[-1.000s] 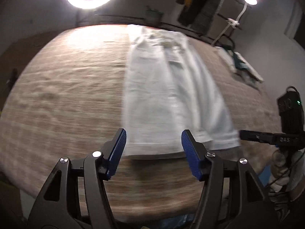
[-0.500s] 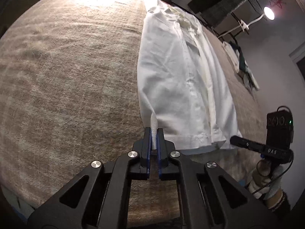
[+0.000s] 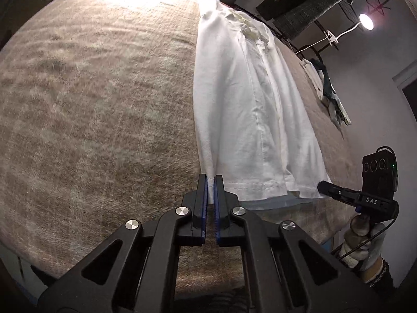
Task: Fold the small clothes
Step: 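Grasp the hem with both tools and lift it toward the collar, then lay the hem over the strip's middle and open both tools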
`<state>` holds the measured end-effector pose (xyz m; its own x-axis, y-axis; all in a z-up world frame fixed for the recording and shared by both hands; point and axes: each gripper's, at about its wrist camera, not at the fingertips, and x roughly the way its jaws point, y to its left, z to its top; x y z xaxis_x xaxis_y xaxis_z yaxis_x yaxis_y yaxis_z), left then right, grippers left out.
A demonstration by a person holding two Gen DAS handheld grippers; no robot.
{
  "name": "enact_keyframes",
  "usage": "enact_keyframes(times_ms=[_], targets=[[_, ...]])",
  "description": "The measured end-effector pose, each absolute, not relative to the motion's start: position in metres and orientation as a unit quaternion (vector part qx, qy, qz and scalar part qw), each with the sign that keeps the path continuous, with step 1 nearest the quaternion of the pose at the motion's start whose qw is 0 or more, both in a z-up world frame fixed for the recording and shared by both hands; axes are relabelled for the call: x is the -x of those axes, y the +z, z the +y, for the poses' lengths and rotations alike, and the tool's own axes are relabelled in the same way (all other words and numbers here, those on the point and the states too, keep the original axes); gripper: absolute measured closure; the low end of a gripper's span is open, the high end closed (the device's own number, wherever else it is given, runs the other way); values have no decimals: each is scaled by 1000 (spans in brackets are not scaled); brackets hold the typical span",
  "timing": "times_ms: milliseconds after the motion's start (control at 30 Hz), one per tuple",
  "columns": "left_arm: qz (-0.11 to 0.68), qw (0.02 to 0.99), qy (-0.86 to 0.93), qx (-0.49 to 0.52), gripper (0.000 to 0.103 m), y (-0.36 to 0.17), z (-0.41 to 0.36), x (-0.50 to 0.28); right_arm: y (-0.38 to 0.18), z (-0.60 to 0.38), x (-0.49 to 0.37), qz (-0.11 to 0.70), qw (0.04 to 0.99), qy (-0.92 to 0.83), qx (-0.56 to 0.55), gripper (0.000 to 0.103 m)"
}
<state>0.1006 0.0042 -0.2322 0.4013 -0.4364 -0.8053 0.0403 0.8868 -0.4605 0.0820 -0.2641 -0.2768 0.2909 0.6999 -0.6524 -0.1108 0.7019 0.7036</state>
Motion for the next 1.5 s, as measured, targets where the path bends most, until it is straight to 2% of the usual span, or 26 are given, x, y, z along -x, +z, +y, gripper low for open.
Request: enact_keyframes(times_ms=[367,667,967,1433,1500], targets=[[489,833,-166,199,101,-195,-2,-133,-263,-280,-100,506,741,284,-339,102],[458,848,-154,216,101,-179,-3,-198,-236,-286,-160,475,763,267,-347,102],[463,851,-130,211,101,-196,-4,-265,-244,-287,-222,473,767,246,-357,102],[480,846,-116,200,101,-226,-11,-293,-270,-291,-264,491,764,224,-353,102],[476,850,-111,194,101,-225,-11,-294,-270,-292,-267,492,767,220,-347,97]])
